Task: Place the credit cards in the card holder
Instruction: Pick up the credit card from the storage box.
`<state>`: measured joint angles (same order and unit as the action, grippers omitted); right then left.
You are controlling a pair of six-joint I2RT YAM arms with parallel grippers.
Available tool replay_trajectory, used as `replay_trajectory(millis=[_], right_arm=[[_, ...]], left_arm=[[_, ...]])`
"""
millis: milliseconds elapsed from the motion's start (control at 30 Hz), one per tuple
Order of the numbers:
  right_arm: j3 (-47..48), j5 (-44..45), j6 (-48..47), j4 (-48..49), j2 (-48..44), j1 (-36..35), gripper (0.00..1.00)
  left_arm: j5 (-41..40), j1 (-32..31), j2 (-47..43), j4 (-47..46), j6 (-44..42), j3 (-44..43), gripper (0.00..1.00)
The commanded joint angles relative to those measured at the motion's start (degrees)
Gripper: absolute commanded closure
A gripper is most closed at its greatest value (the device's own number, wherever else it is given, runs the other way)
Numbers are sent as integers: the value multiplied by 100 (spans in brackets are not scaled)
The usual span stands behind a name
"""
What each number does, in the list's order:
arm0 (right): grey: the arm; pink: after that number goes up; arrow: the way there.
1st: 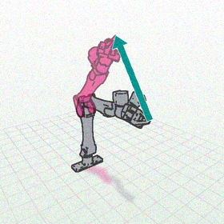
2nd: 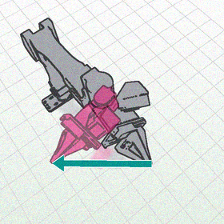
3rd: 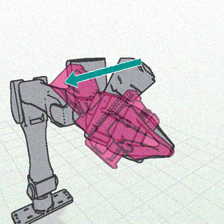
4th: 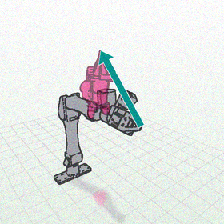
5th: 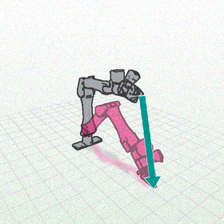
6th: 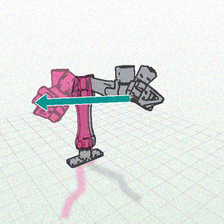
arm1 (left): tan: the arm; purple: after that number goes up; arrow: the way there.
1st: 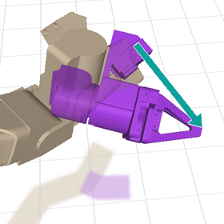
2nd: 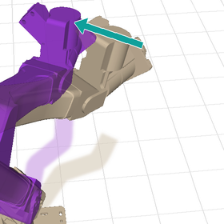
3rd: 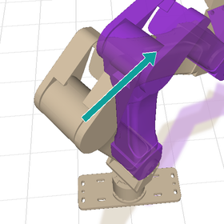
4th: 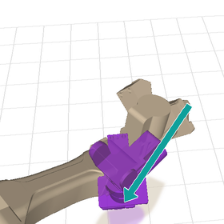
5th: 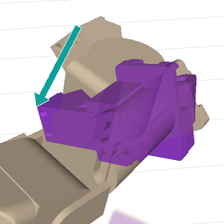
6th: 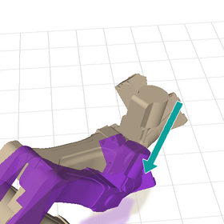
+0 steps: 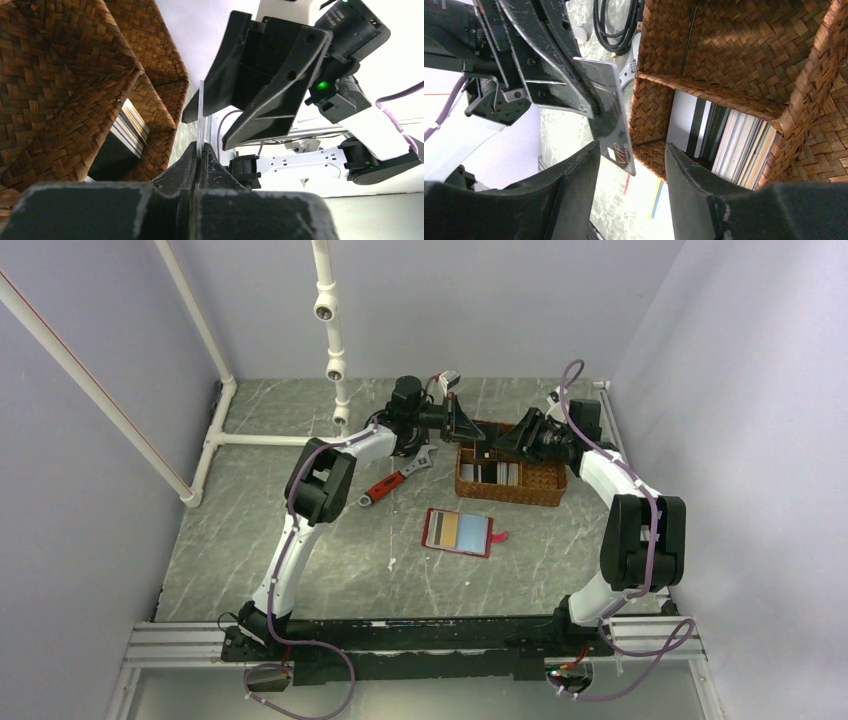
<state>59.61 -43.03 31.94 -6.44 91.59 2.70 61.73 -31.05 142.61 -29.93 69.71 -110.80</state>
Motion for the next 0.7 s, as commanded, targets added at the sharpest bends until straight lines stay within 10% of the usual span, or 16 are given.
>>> replay_trajectory(millis=[0, 667], right_arm=[[290, -3, -219, 53, -159, -149, 49], [471, 68, -308, -22, -80, -235, 73]], left_arm=[[-47, -23, -47, 319, -398, -203, 100], [-90, -33, 22, 509, -459, -165, 100]])
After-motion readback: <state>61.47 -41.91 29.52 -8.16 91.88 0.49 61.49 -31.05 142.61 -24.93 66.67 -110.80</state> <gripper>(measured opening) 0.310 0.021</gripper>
